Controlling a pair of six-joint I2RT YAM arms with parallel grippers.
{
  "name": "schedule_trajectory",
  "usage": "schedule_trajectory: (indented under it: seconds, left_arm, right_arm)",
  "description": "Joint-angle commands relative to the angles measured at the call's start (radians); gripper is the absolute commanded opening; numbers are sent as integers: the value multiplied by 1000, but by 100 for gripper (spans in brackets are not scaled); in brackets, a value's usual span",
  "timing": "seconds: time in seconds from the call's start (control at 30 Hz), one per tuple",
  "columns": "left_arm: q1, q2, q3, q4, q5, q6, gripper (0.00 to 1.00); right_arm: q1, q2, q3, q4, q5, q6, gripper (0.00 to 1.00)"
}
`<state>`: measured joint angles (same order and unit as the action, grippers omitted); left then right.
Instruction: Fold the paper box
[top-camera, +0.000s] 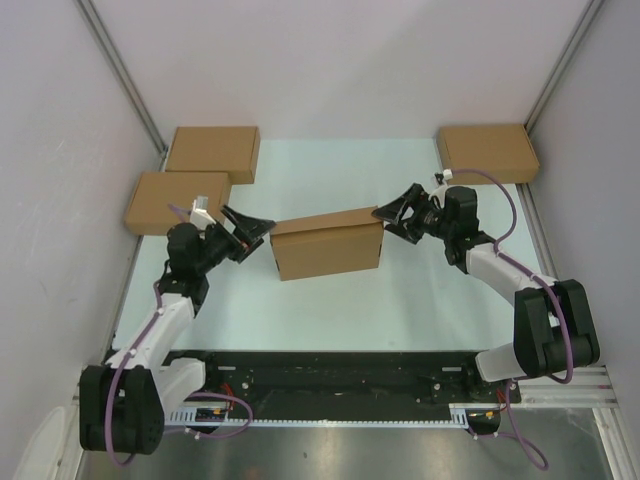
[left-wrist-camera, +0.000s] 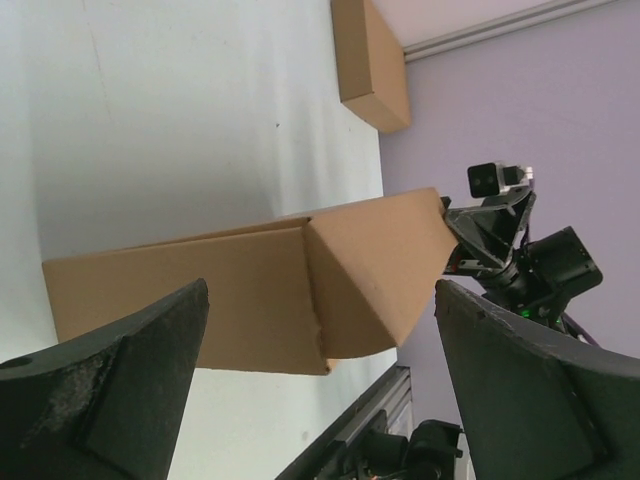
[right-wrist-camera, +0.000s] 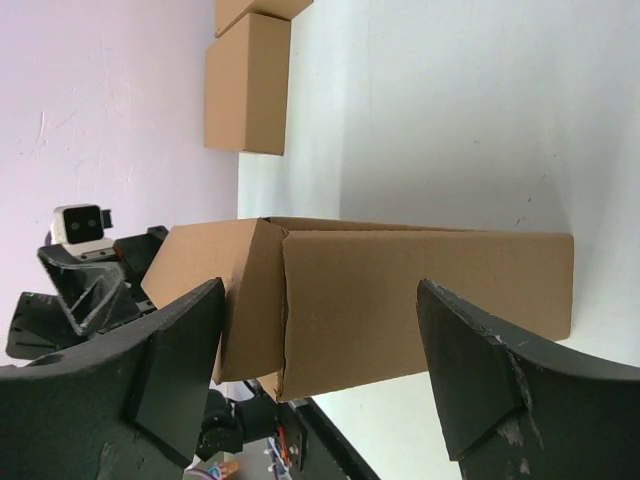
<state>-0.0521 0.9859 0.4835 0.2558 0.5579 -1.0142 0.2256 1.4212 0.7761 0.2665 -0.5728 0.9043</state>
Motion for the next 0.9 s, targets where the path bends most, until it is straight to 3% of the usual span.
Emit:
schedule_trajectory:
  seconds: [0.0, 0.23, 0.7, 0.87]
  left_arm:
    - [5, 43, -52, 137, 46, -55, 100]
    - [5, 102, -117, 258, 94, -98, 87]
    - [3, 204, -178, 330, 79, -100, 57]
    - [3, 247, -195, 347, 68, -100, 52]
  right_arm:
    - [9, 28, 9, -76, 36, -45, 81]
    - [6, 33, 11, -78, 36, -45, 81]
    - [-6, 53, 9, -87, 31, -53, 76]
    - [-14, 54, 9, -101, 31, -62, 75]
